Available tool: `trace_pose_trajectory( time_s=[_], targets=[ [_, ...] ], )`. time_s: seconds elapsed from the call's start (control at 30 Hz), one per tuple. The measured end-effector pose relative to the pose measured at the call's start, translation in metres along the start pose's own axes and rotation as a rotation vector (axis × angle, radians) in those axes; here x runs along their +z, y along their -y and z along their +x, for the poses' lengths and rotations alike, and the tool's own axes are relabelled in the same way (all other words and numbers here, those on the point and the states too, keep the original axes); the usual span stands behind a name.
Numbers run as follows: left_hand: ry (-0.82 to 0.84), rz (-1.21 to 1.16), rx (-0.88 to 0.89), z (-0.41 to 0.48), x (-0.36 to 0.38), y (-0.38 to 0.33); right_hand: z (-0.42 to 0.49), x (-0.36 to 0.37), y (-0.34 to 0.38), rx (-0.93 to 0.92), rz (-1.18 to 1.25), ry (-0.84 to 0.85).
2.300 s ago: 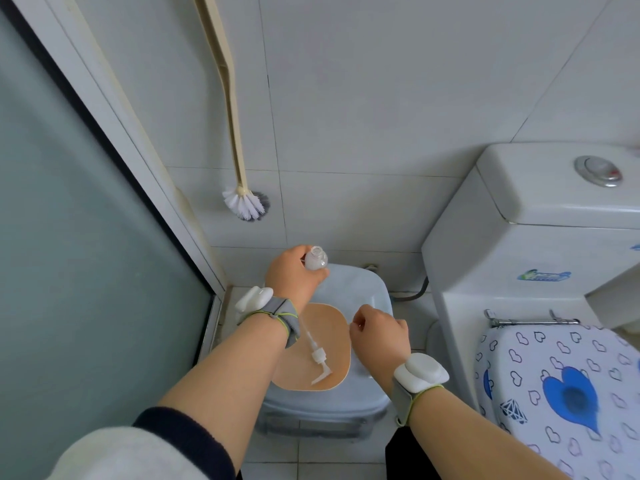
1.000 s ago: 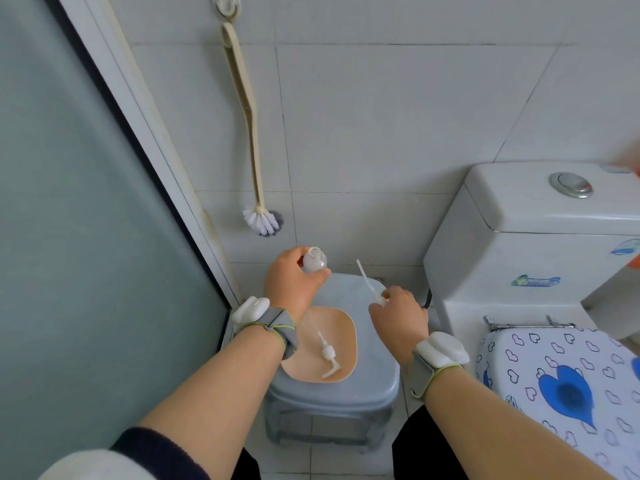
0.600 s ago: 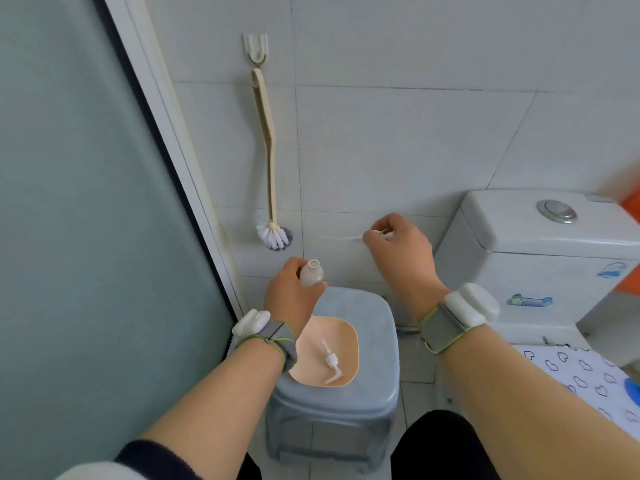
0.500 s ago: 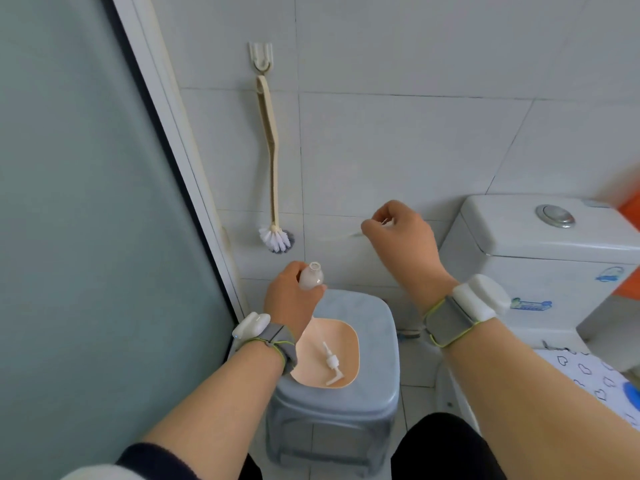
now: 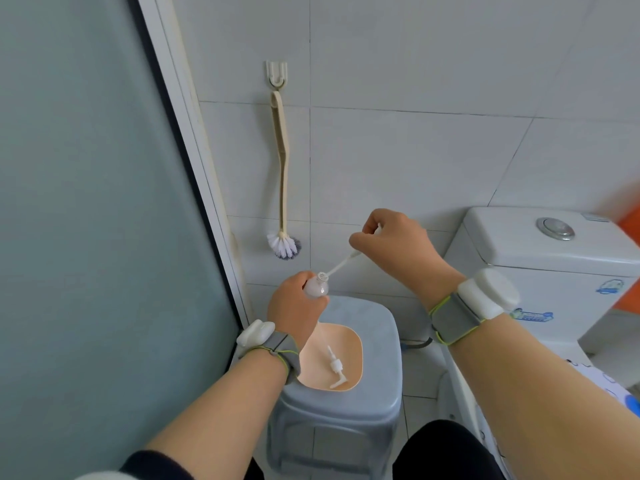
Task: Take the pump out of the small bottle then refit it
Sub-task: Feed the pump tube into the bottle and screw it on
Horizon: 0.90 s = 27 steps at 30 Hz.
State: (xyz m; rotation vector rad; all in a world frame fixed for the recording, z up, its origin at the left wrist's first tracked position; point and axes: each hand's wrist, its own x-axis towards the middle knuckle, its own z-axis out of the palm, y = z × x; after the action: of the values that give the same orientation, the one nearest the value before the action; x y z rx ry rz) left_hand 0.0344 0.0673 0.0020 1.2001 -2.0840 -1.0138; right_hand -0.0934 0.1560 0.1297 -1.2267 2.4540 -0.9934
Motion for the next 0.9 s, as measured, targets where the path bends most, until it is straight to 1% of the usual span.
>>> trace_pose_trajectory(
  time_s=[0.13,0.43,0.6,0.9],
  targets=[
    [0.010,0.017,0.004,-0.002,0.002,-0.006,0.002,0.005,-0.002,-0.006,-0.059,0.082],
    [0.090,0.021,0.034,-0.009,0.003,-0.015,-0.002,0.018,-0.015,-0.112,-0.181,0.286],
    [0.139,0.050,0.067,-0.013,0.003,-0.020,-0.004,0.017,-0.017,-0.129,-0.220,0.305],
    [0.148,0.033,0.076,-0.014,0.006,-0.023,0.002,0.014,-0.014,-0.136,-0.315,0.368]
  ],
)
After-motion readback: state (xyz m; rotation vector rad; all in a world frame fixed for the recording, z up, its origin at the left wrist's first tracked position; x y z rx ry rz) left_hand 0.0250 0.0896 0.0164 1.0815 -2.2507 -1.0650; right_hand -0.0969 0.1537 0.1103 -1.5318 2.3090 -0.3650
